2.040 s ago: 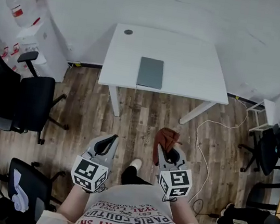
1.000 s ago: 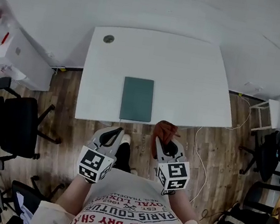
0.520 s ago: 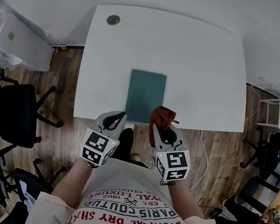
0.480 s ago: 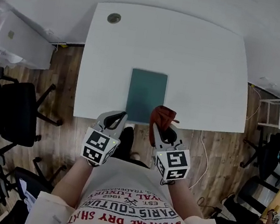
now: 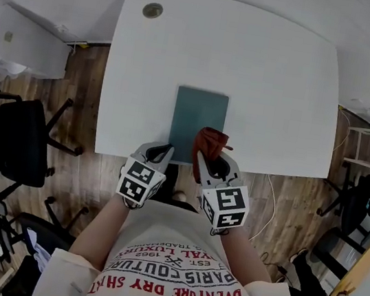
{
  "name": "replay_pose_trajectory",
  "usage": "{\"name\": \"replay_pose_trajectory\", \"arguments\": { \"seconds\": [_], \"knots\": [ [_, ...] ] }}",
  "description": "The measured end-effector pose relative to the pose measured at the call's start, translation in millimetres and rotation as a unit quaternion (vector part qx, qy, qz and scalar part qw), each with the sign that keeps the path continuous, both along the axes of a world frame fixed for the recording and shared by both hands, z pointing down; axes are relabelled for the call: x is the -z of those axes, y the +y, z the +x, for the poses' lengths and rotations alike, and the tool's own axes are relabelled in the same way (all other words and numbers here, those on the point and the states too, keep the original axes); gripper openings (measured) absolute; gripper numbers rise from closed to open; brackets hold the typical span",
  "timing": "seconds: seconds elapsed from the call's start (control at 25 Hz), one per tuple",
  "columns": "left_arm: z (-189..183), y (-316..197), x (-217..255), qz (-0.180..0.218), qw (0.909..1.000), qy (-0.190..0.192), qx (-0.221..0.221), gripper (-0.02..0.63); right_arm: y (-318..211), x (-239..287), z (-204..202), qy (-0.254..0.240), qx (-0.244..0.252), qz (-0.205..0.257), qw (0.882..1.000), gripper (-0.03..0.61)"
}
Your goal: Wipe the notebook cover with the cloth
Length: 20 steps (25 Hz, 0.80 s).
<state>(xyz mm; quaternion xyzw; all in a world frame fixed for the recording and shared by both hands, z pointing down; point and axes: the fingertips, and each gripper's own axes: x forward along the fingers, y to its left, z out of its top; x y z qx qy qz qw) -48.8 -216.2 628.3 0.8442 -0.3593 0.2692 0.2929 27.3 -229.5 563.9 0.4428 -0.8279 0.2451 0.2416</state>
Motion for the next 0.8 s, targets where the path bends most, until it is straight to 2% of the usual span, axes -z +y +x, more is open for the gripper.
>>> {"name": "replay_pose_trajectory", "arguments": {
  "seconds": [0.2,0.36,0.44,0.68,0.8],
  "knots": [
    [2,-3,-2,-0.011,0.9999,0.002,-0.006,0.009,-23,-2,-11,0.005,0.014,0.002,1.000,0.078],
    [5,-2,-3,-0.001,0.9982,-0.053,-0.028,0.009,-48,-7,-28,0.012,0.032,0.009,0.999,0.078],
    [5,-2,-5,-0.017,0.9973,-0.064,-0.031,0.009,-61,-10,-38,0.011,0.036,0.008,0.999,0.078],
    [2,-6,-7,-0.109,0.9937,0.017,-0.015,0.009,-102,-22,-58,0.019,0.035,0.001,0.999,0.078],
    [2,-8,-7,-0.128,0.9913,0.018,-0.026,0.009,-120,-26,-65,0.019,0.030,-0.005,0.999,0.078]
  ]
}}
